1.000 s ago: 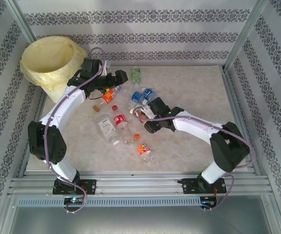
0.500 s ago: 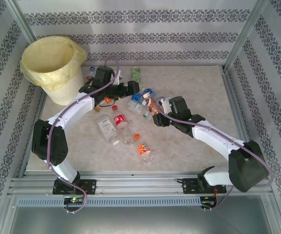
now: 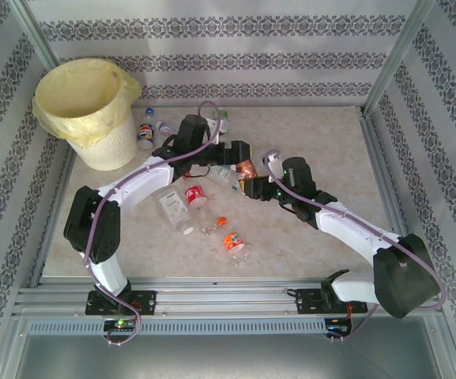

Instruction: Put the plastic bottles in the bin

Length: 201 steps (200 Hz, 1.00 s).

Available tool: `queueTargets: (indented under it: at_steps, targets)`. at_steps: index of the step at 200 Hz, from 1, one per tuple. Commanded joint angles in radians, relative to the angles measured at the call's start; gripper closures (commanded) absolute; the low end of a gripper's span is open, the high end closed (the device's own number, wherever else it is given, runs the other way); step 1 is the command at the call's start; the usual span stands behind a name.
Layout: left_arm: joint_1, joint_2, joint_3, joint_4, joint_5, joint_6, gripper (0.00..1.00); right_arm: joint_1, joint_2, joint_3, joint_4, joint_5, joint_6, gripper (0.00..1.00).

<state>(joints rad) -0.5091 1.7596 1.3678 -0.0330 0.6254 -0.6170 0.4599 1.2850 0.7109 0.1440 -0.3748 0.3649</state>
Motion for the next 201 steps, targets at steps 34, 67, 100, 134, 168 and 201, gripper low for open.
queueTargets:
  at_steps: [34, 67, 100, 134, 168, 201]
  targets:
    - [-0.023, 0.032, 0.004, 0.129, 0.011, -0.021, 0.32, 0.002, 0.051, 0.026, 0.129, -0.070, 0.068, 0.54]
    - [-0.024, 0.026, -0.004, 0.146, 0.007, -0.018, 0.48, 0.005, 0.074, 0.041, 0.129, -0.090, 0.072, 0.54]
    - [-0.024, 0.011, -0.018, 0.144, -0.037, -0.005, 0.56, 0.007, 0.073, 0.047, 0.150, -0.112, 0.080, 0.50]
    - [-0.022, 0.000, -0.017, 0.136, -0.078, 0.005, 0.59, 0.006, 0.070, 0.056, 0.144, -0.146, 0.058, 0.29]
    - [-0.015, -0.003, -0.013, 0.139, -0.125, -0.003, 0.58, 0.007, 0.041, 0.047, 0.122, -0.124, 0.024, 0.11]
    - [0.000, -0.016, -0.006, 0.119, -0.159, 0.006, 0.58, 0.007, -0.026, 0.029, 0.111, -0.044, 0.018, 0.02]
